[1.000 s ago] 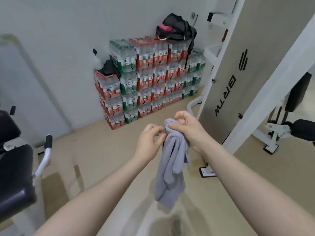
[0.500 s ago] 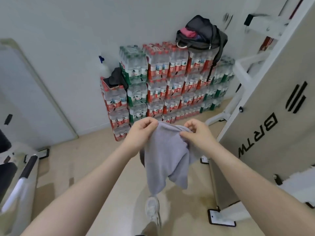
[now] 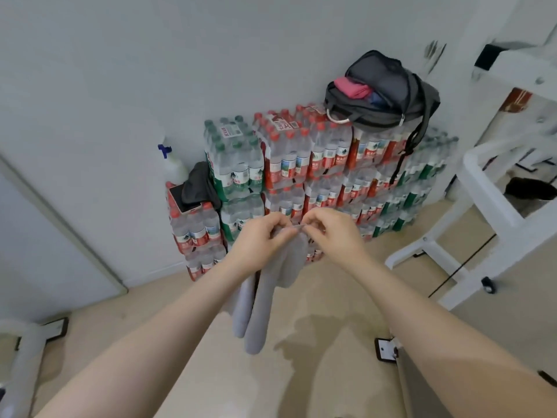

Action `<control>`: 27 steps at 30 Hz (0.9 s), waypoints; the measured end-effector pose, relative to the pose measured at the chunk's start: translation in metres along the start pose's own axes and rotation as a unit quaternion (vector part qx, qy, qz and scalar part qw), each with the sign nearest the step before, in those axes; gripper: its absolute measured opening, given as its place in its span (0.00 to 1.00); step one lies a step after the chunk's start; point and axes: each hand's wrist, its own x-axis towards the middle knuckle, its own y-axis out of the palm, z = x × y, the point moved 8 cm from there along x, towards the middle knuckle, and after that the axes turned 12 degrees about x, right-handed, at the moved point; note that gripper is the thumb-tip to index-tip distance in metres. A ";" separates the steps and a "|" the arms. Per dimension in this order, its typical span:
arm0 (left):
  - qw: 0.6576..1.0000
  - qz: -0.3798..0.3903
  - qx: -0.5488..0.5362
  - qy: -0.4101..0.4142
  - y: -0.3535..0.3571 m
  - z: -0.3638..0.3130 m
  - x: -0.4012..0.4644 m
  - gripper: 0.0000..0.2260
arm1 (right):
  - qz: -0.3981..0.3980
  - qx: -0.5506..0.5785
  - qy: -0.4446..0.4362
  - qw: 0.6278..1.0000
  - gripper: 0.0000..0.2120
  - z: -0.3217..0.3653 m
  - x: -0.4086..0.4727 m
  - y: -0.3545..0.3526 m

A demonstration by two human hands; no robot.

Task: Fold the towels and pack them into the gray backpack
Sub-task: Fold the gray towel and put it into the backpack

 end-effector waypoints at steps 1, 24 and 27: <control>1.000 0.016 0.005 -0.003 0.007 0.006 0.013 0.08 | 0.013 -0.034 -0.013 0.999 0.05 -0.007 0.014 0.001; 0.940 -0.204 0.045 -0.268 -0.056 0.198 0.291 0.14 | -0.092 0.131 -0.024 0.987 0.06 -0.147 0.406 -0.055; 0.942 -0.217 0.080 -0.245 -0.078 0.223 0.337 0.14 | -0.107 0.106 -0.041 0.988 0.09 -0.145 0.462 -0.049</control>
